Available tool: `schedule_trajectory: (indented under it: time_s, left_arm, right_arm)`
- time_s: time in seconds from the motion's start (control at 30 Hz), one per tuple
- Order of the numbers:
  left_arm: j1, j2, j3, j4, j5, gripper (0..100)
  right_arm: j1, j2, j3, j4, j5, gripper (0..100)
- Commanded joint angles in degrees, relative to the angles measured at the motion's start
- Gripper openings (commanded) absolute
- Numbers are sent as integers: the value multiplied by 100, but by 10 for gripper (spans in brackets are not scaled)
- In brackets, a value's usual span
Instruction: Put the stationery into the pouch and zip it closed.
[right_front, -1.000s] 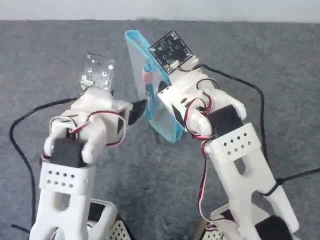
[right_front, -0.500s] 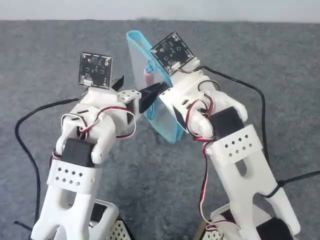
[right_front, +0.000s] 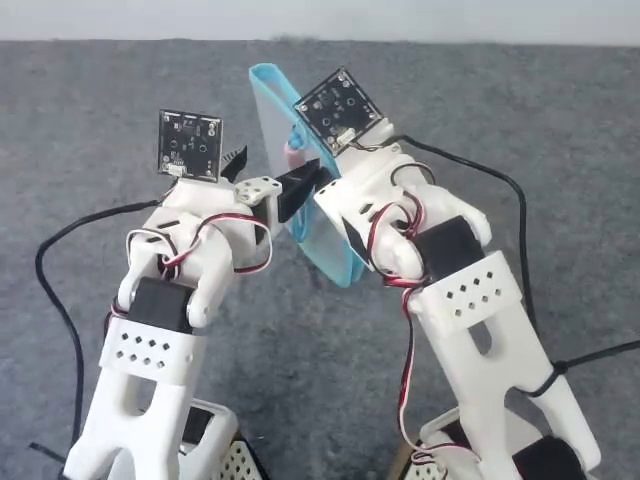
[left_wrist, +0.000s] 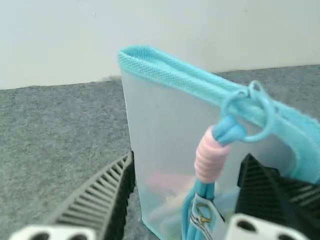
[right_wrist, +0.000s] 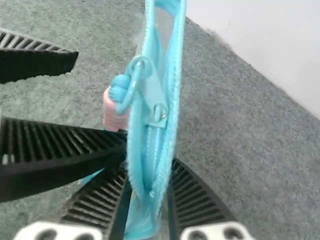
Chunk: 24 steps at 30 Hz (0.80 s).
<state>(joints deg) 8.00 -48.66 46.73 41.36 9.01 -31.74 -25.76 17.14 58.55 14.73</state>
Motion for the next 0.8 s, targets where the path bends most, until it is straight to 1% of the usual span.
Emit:
schedule_trajectory:
  time_s: [0.0,0.13,0.3,0.4,0.5,0.77]
  left_arm:
    - [105,-185,-409,-264,-123,235]
    - [149,-185,-505,-264,-844,125]
    - [105,-185,-602,-273,-1020,59]
    - [105,-185,-681,-255,-1363,22]
    - [70,-273,-796,-229,-1565,12]
    - [-949,-149,-1244,-220,-1837,12]
  right_arm:
    - [-356,251,396,57,-18,6]
    - [-330,251,396,57,-18,6]
    - [-347,251,396,57,0,6]
    - [-338,251,396,75,26,6]
    - [-330,233,492,57,26,6]
    - [-330,251,571,48,26,6]
